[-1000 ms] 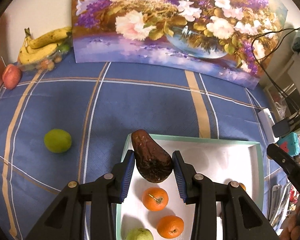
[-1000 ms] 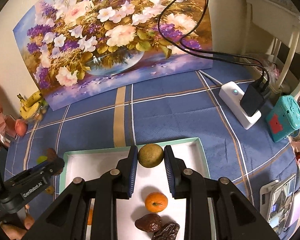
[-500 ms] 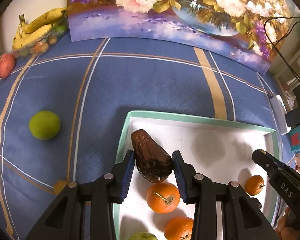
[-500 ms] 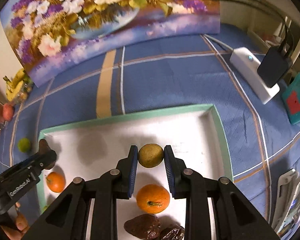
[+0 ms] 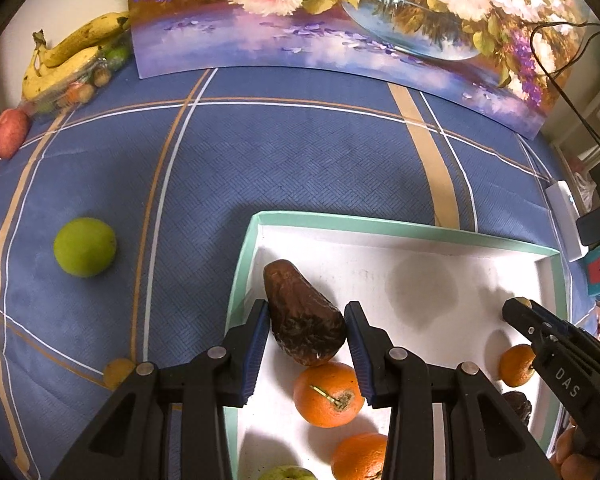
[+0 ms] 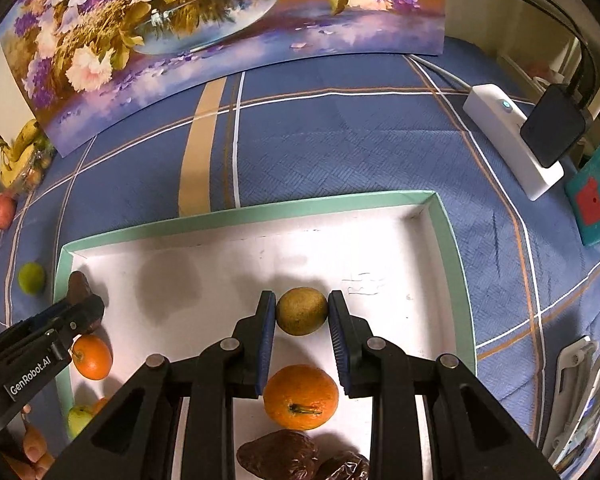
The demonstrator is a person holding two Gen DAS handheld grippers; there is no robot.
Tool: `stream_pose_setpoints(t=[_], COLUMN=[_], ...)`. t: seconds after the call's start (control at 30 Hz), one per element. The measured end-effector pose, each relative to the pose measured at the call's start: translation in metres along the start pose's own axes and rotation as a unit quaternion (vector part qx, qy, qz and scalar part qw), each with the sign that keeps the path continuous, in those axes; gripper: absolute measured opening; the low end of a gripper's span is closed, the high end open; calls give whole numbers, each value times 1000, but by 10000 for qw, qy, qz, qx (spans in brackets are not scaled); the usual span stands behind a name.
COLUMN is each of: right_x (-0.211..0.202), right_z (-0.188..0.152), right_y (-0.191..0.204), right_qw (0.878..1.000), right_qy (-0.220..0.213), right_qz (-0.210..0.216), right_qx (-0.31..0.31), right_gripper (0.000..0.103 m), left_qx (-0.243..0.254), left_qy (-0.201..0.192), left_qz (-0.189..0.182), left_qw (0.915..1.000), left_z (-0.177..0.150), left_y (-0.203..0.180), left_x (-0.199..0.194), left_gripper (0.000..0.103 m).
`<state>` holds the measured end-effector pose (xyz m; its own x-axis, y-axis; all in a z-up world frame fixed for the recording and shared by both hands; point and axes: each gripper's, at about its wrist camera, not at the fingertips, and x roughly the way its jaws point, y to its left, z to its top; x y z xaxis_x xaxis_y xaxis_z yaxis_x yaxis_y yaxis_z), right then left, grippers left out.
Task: Organize fruits
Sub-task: 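Open the left tool to drop the date while the right tool releases the small fruit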
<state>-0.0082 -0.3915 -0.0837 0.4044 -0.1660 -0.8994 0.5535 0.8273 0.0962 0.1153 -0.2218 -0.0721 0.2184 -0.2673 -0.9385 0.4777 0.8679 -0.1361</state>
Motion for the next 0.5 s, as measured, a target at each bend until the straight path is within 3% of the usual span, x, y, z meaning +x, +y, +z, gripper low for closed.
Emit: stream_pose_setpoints(t=[0.5], right_x=[-4], right_z=[7], right_y=[7], right_qw=[9999], right_qy=[0], right_qz=[-99], right_qx=[-115], right_gripper=[35], left_qx=[146], left_qy=[-30], left_qz=[96], left_qw=[9998], left_z=[5], left_y=[-5], left_x=[-11], left_gripper=[57])
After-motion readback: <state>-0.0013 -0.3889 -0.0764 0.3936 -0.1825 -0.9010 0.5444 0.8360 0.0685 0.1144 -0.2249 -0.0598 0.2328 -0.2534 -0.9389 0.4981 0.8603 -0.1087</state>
